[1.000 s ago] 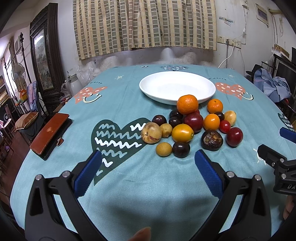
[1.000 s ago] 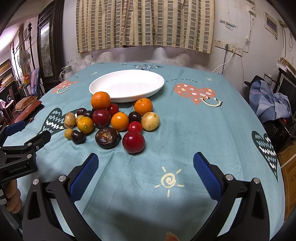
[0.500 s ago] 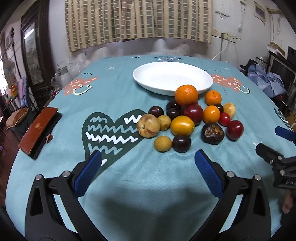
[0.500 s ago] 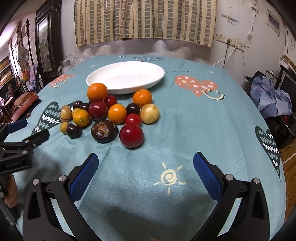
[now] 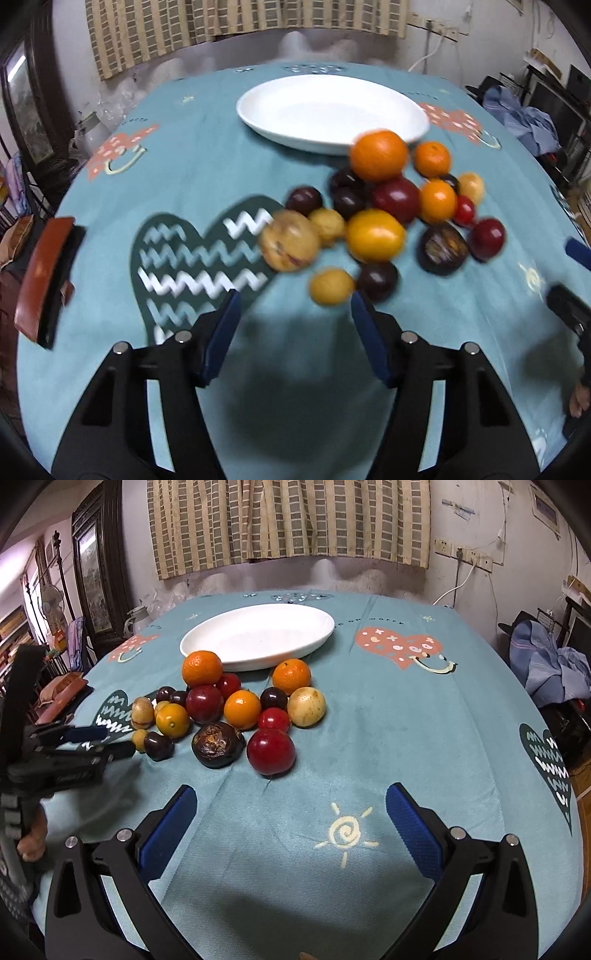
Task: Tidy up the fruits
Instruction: 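Grasp the pale round fruit with the left tool while the right tool grasps a red plum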
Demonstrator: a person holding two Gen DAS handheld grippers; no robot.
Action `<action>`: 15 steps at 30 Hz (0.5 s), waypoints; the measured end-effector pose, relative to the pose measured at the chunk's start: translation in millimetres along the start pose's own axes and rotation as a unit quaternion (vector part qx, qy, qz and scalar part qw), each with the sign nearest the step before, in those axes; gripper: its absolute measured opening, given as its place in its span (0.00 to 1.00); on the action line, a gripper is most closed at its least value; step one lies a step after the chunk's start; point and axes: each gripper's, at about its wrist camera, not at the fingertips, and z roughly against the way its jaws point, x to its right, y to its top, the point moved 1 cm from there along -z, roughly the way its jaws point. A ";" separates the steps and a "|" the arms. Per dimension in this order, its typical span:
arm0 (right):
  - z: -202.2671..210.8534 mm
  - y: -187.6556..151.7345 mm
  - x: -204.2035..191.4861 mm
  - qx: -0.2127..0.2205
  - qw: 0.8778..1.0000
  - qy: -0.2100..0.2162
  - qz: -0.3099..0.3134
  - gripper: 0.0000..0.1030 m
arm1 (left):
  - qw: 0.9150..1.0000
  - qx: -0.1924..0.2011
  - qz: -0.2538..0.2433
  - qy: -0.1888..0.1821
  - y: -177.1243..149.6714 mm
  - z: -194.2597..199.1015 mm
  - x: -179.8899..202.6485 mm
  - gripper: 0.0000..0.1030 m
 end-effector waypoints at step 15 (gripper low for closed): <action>-5.9 -0.7 0.4 -0.009 1.000 0.000 0.000 0.99 | 0.998 0.011 0.009 -0.066 25.8 -38.4 -10.3 0.48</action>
